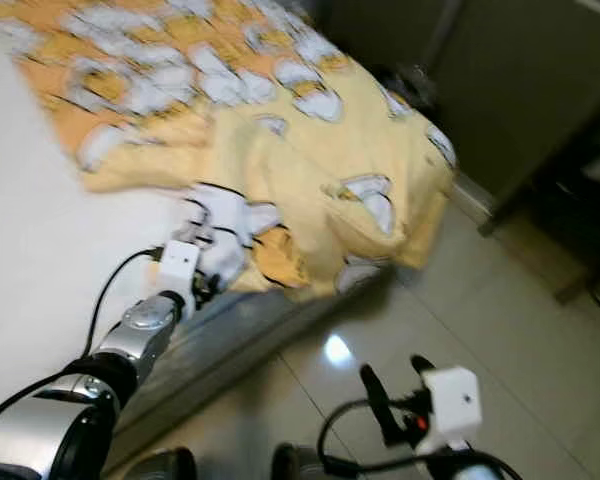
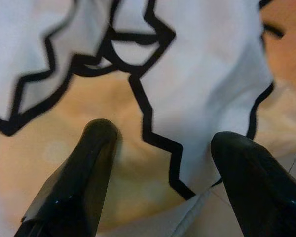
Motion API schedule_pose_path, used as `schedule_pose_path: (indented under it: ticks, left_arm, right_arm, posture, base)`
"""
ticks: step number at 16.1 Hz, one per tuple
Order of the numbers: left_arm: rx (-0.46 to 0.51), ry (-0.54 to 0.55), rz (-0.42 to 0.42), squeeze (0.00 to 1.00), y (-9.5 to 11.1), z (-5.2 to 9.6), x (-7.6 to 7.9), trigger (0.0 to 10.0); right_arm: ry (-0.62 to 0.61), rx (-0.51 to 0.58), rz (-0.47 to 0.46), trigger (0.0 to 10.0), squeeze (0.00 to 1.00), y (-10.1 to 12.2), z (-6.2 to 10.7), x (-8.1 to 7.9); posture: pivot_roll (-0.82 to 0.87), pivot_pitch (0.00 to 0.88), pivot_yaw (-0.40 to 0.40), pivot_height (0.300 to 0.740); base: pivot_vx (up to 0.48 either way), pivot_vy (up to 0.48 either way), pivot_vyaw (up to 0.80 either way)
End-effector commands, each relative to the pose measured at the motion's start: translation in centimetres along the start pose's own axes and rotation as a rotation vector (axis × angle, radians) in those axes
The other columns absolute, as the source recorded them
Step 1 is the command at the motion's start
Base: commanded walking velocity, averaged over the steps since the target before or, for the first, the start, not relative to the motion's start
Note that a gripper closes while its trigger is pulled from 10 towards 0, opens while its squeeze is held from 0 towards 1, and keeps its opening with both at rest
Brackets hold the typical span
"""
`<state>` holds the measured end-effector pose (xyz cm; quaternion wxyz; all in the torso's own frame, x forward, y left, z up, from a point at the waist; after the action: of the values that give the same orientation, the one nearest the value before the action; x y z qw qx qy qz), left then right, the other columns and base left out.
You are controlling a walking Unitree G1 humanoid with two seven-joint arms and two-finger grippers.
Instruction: Clean up the room
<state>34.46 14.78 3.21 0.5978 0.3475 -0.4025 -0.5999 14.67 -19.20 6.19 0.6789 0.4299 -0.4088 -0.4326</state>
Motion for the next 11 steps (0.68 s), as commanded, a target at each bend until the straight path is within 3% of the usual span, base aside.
schedule_pose_path:
  ticks: [1, 2, 3, 5, 7, 11]
  left_arm:
    - [0.038, 0.043, -0.021, 0.00, 0.7, -0.1, 0.0, 10.0]
    - [0.112, 0.094, -0.017, 1.00, 2.1, -0.2, -0.5, 10.0]
    - [0.208, 0.130, 0.006, 1.00, 4.2, -0.3, -0.9, 10.0]
    - [0.319, 0.121, 0.024, 1.00, 6.1, -0.1, -0.7, 10.0]
    - [0.303, 0.107, 0.025, 1.00, 5.6, 0.0, -0.4, 10.0]
    - [0.137, 0.121, 0.028, 1.00, 2.7, -0.2, -0.7, 10.0]
  right_arm:
    - [-0.003, 0.003, 0.014, 10.0, 0.01, 0.6, 0.5, 0.4]
    - [-0.003, -0.008, 0.018, 10.0, 0.01, 0.7, 1.0, 0.4]
    - [-0.006, -0.011, 0.019, 10.0, 0.01, 0.9, 1.1, 0.4]
    - [-0.013, -0.014, 0.018, 10.0, 0.01, 0.9, 0.8, 0.5]
    - [-0.028, -0.001, 0.014, 10.0, 0.01, 1.0, 0.2, 0.7]
    - [-0.048, 0.019, 0.025, 10.0, 0.01, 1.7, -0.7, 1.3]
  posture:
    - [-0.38, 0.260, -0.126, 0.740]
    - [-0.40, 0.251, -0.123, 0.740]
    - [-0.40, 0.243, -0.119, 0.740]
    - [-0.38, 0.210, -0.094, 0.740]
    - [-0.37, 0.190, -0.081, 0.740]
    - [-0.39, 0.156, -0.064, 0.740]
  base:
    - [0.000, 0.000, 0.00]
    - [0.000, 0.000, 0.00]
    - [0.000, 0.000, 0.00]
    - [0.000, 0.000, 0.00]
    - [0.000, 0.000, 0.00]
    - [0.000, 0.000, 0.00]
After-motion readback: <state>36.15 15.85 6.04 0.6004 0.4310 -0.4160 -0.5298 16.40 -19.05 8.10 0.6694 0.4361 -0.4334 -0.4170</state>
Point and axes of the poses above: a point about 5 cm out from each wrist's last joint towards the gripper, its own z axis pointing back from the gripper into the wrist, its own y axis along the axis of the wrist's last joint, x = y × z, the point moved 1 cm from there along -z, pointing out of the wrist towards the gripper, and after that the axes turned 14 degrees about z, right-handed, at the moved point
